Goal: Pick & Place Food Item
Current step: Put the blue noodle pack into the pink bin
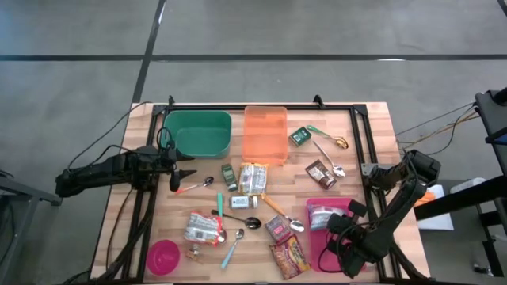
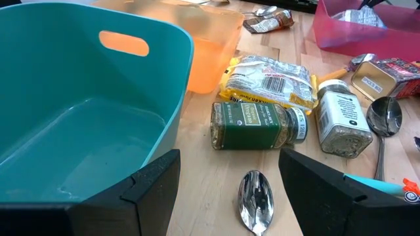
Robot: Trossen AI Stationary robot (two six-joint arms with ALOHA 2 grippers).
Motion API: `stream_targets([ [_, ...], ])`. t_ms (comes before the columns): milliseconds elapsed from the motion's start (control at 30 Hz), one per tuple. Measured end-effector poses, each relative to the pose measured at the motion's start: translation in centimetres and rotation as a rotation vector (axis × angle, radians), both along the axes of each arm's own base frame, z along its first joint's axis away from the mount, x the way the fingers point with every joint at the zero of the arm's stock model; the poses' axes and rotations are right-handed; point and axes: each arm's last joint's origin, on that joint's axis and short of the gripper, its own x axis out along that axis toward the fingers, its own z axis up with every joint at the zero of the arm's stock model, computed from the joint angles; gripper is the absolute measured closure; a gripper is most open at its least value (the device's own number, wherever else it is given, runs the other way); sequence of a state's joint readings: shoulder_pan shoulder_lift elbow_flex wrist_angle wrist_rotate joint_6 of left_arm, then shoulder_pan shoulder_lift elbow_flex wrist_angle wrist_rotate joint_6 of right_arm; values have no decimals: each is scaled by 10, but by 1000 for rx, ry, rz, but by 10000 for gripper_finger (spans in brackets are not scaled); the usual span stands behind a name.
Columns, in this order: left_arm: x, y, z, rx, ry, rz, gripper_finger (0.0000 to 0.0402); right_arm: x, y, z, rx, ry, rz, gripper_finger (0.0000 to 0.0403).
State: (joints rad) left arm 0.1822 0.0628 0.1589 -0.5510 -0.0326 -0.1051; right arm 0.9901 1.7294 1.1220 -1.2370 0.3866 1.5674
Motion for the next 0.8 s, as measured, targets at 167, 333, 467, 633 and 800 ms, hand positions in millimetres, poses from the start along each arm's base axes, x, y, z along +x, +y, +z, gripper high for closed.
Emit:
stream_targets([
  [167, 0, 0, 0, 0, 0, 0, 141, 0, 0, 0, 4, -7, -2, 394],
  [333, 0, 0, 0, 0, 0, 0, 141, 1, 1, 0, 12, -20, -19, 394],
  [467, 0, 0, 0, 0, 0, 0, 141, 1, 1, 0, 12, -20, -19, 394],
  [633, 0, 0, 0, 0, 0, 0, 141, 1, 1, 0, 5, 0, 31, 394],
  [800, 0, 0, 0, 0, 0, 0, 141, 1, 1, 0, -9, 35, 110, 394],
])
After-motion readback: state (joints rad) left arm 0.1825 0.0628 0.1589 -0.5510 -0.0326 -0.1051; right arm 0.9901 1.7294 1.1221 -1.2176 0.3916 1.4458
